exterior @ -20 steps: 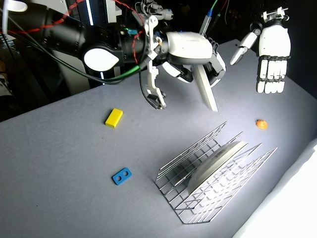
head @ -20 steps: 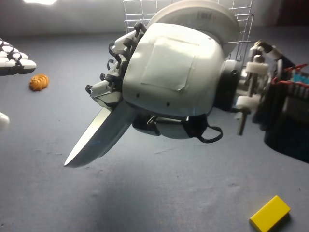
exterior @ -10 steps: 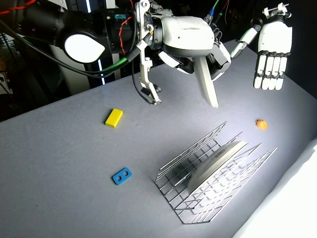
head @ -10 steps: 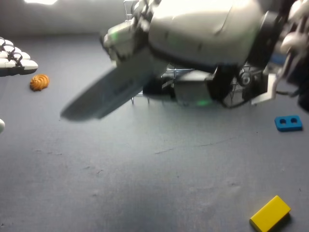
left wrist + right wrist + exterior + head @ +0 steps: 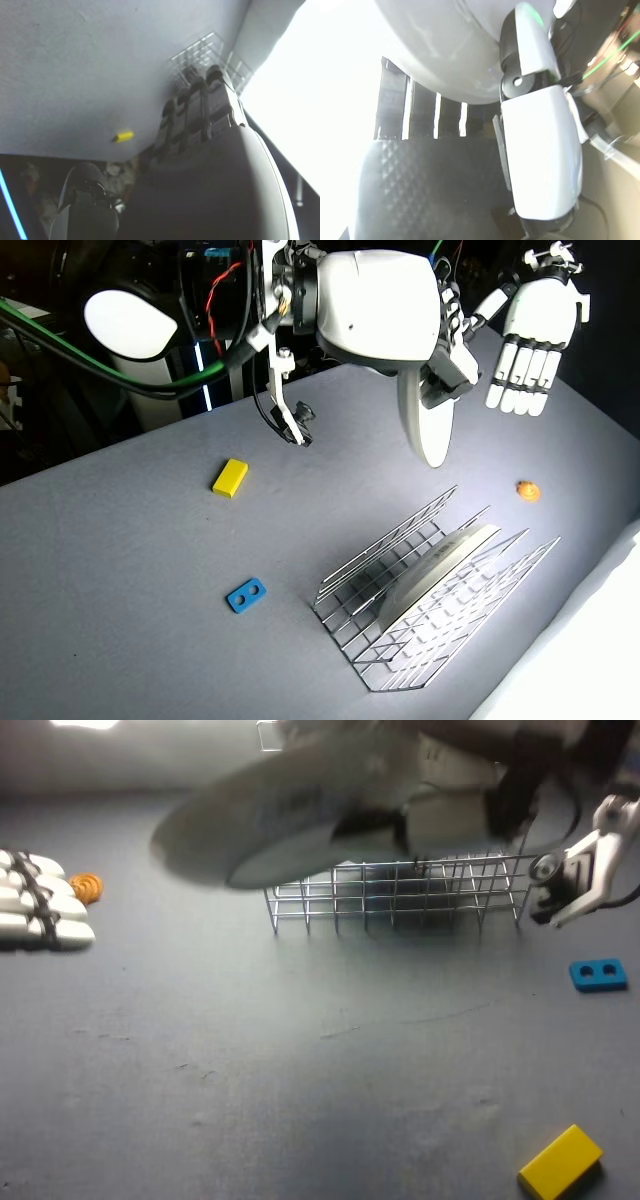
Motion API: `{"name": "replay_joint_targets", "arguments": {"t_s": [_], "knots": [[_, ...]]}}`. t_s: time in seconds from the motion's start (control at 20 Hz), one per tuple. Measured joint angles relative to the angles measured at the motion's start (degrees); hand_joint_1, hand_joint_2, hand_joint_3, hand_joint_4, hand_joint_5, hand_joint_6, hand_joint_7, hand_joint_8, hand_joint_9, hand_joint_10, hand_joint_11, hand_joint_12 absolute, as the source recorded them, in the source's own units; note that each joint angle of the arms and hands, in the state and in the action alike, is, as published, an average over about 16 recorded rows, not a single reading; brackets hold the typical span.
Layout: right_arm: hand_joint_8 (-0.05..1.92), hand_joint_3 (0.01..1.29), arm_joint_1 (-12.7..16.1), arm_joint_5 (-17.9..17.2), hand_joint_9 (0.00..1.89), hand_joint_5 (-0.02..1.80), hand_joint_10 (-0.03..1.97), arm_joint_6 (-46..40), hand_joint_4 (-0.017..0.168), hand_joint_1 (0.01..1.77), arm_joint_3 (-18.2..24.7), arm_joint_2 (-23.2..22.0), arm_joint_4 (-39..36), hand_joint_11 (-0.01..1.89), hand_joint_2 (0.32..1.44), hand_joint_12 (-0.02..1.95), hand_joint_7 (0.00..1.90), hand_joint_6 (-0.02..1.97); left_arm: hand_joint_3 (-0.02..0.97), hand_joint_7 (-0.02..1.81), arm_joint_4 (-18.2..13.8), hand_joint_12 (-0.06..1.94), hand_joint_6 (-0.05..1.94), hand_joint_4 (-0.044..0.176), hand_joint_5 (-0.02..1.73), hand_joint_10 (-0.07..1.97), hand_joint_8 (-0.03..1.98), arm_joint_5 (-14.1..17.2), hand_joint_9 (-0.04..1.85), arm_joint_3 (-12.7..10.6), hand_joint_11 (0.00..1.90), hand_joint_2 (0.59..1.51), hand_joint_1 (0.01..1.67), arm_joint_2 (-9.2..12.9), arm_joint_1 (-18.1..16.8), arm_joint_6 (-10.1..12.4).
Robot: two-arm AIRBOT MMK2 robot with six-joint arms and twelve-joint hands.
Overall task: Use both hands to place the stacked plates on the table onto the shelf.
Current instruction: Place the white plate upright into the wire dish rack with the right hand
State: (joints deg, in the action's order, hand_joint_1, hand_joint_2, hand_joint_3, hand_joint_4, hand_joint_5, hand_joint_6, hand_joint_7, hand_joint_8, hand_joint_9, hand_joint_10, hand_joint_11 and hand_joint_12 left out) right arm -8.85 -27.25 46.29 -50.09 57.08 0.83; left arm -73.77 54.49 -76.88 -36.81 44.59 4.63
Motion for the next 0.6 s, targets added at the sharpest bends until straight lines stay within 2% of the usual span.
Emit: {"name": "replay_joint_targets", "arguments": {"t_s": [0.3, 0.6], "knots": [[1.11, 0.01, 0.53, 2.29, 0.95, 0.8, 0.77, -5.2, 0.007, 1.17, -2.83, -0.44, 3.39, 0.68, 1.05, 1.45, 0.94, 1.18, 0.0, 0.02, -2.98, 0.01, 0.01, 0.004, 0.02, 0.02, 0.01, 9.5, 0.02, 1.72, 0.02, 1.133, 0.02, 0.19, -3.51, -1.46], [1.12, 0.01, 0.38, 4.02, 0.93, 0.82, 0.77, -6.41, 0.011, 1.17, -5.22, -0.06, 5.59, 0.66, 1.07, 1.46, 0.92, 1.17, 0.0, 0.02, -6.46, 0.01, 0.01, 0.004, 0.02, 0.02, 0.01, 15.49, 0.02, 4.7, 0.02, 1.133, 0.02, 0.98, -10.27, -2.43]]}}
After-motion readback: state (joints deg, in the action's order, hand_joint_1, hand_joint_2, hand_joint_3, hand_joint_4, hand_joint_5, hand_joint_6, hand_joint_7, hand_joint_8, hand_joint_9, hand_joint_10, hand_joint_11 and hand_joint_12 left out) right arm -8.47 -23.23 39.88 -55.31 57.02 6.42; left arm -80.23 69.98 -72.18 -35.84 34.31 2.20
